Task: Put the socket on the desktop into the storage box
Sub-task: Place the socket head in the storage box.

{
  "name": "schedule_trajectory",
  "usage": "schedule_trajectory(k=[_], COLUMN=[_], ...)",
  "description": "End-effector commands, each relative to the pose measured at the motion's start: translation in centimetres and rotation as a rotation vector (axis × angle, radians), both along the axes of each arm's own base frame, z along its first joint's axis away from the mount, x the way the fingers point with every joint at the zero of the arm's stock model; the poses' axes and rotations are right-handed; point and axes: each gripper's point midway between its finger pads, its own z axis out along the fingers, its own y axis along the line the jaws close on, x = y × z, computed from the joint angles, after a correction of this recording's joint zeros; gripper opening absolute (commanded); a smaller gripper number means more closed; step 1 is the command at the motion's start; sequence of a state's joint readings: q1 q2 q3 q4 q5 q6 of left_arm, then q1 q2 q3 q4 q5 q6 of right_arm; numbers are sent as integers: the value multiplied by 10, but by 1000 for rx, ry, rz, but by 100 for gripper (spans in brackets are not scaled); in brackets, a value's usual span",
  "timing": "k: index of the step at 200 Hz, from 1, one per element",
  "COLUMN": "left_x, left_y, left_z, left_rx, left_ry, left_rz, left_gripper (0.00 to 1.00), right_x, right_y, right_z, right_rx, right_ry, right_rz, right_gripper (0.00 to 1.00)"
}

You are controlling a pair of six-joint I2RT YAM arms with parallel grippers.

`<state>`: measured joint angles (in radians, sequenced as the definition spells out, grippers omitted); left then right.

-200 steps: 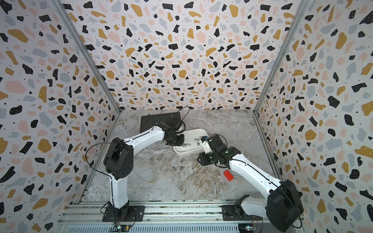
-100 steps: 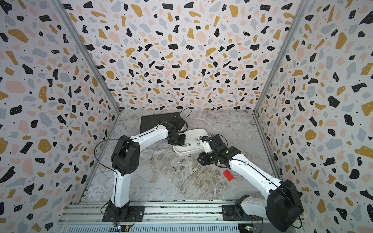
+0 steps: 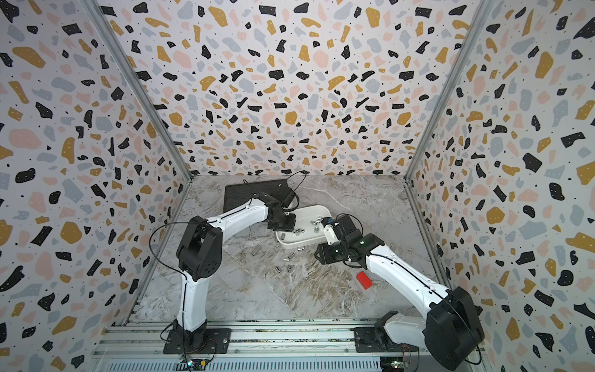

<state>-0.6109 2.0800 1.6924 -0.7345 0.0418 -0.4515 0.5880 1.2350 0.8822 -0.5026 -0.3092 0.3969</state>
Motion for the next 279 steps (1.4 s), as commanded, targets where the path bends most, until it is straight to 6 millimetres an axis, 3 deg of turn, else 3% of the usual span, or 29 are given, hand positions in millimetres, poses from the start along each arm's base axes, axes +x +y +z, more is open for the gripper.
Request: schedule_trajectory(k=[1,62,124,188,279], left_x=[-3,-27,-55,-91,-144], left_y=[2,14,27,42,71], left_z=[35,65,80,84,69], left_rx=[-36,-107,-161,-221,-291], left_ry=[-72,-124,-144,-146,-118], left_rz=[-6,-7,-17,-28,-8], left_gripper=[39,42,47,53,56], right_x=[4,6,8,12,20], right_y=[-2,-4,-5,2,21], right_z=[11,13,14,14,1], right_rx=[8,12,4,-11,-47], right_ry=[-29,-58,-84,-141,-204], right_rz=[-16,-29,-39,-29,-18], right_gripper=[44,48,51,53,53])
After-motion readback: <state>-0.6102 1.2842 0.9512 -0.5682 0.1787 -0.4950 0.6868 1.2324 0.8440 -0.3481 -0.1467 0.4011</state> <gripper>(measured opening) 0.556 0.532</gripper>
